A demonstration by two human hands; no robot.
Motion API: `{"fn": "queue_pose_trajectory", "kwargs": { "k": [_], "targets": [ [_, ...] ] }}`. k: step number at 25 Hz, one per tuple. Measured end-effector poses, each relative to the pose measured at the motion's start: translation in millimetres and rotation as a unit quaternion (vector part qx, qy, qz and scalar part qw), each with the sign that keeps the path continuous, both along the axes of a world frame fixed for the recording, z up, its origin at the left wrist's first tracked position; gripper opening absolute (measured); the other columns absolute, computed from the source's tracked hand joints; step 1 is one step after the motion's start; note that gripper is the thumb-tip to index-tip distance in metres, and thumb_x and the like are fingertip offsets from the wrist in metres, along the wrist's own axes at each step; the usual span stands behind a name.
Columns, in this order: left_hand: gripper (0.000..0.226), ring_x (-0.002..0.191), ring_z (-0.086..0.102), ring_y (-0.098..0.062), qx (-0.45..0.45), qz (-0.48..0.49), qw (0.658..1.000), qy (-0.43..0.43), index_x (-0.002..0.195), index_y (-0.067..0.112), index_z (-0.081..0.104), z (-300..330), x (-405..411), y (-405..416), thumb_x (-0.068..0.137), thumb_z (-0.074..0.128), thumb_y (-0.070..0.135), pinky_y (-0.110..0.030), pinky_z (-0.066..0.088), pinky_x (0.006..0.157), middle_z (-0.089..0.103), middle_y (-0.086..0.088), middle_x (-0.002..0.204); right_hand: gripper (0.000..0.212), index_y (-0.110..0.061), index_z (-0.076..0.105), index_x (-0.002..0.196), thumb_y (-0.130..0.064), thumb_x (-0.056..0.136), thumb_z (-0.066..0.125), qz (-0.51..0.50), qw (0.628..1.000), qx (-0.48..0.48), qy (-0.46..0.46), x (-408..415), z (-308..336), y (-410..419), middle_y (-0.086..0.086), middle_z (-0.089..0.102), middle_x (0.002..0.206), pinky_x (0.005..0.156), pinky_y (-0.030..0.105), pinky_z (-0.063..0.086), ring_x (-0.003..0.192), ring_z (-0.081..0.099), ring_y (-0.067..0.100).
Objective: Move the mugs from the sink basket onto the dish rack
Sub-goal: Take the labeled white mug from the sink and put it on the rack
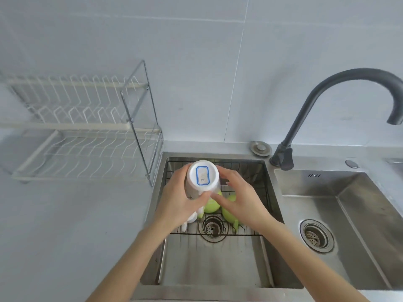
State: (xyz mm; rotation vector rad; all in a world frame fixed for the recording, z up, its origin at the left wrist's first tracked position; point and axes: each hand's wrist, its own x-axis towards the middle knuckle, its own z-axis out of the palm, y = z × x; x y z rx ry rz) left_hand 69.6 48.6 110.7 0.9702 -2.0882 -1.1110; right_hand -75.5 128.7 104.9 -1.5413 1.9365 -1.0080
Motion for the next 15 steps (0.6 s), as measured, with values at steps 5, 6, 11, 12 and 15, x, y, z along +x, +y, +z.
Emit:
{"fn": "queue_pose_trajectory", "kwargs": {
  "k": [5, 6, 11, 12, 15],
  "targets": [
    [0.049, 0.106, 0.053, -0.010, -0.033, -0.004, 0.999, 0.006, 0.104, 0.045, 0.041, 45.0, 36.8, -18.4, 0.063, 0.067, 0.037, -0.038, 0.048, 0.096, 0.052, 0.012, 0.109, 0.061, -0.026, 0.042, 0.134, -0.023, 0.079, 0.068, -0.001, 0.998, -0.066, 0.019, 36.0, 30.8, -22.2, -0.013, 0.052, 0.119, 0.090, -0.008, 0.030, 0.102, 0.044, -0.023],
    [0.049, 0.107, 0.053, -0.010, -0.038, -0.004, 0.999, 0.006, 0.103, 0.046, 0.040, 55.5, 44.1, -23.9, 0.061, 0.064, 0.040, -0.039, 0.048, 0.096, 0.052, 0.012, 0.111, 0.060, -0.024, 0.043, 0.133, -0.023, 0.079, 0.069, -0.002, 0.996, -0.080, 0.024, 42.8, 39.6, -27.7, -0.012, 0.052, 0.117, 0.090, -0.007, 0.031, 0.102, 0.046, -0.019],
    [0.070, 0.106, 0.053, -0.011, -0.079, 0.000, 0.997, -0.001, 0.114, 0.033, 0.049, 110.7, 78.7, -58.6, 0.049, 0.053, 0.057, -0.042, 0.050, 0.093, 0.054, 0.007, 0.115, 0.059, -0.021, 0.046, 0.131, -0.022, 0.078, 0.071, 0.002, 0.988, -0.149, 0.031, 75.2, 88.7, -60.5, -0.006, 0.057, 0.114, 0.092, 0.001, 0.036, 0.102, 0.054, -0.001],
    [0.073, 0.106, 0.053, -0.012, -0.088, 0.002, 0.996, -0.004, 0.116, 0.031, 0.049, 120.9, 85.0, -66.3, 0.048, 0.052, 0.059, -0.042, 0.051, 0.093, 0.053, 0.006, 0.115, 0.059, -0.020, 0.046, 0.131, -0.022, 0.078, 0.071, 0.002, 0.987, -0.159, 0.037, 80.7, 98.7, -67.6, -0.004, 0.058, 0.115, 0.091, 0.002, 0.037, 0.101, 0.054, 0.000],
    [0.076, 0.110, 0.053, -0.015, -0.126, 0.007, 0.992, -0.011, 0.118, 0.030, 0.048, 148.6, 100.7, -90.9, 0.048, 0.054, 0.060, -0.042, 0.049, 0.095, 0.054, 0.004, 0.121, 0.061, -0.019, 0.041, 0.134, -0.022, 0.079, 0.069, 0.009, 0.982, -0.170, 0.079, 97.8, 128.8, -94.3, -0.001, 0.060, 0.119, 0.092, 0.004, 0.038, 0.104, 0.054, 0.006]
  ]
}}
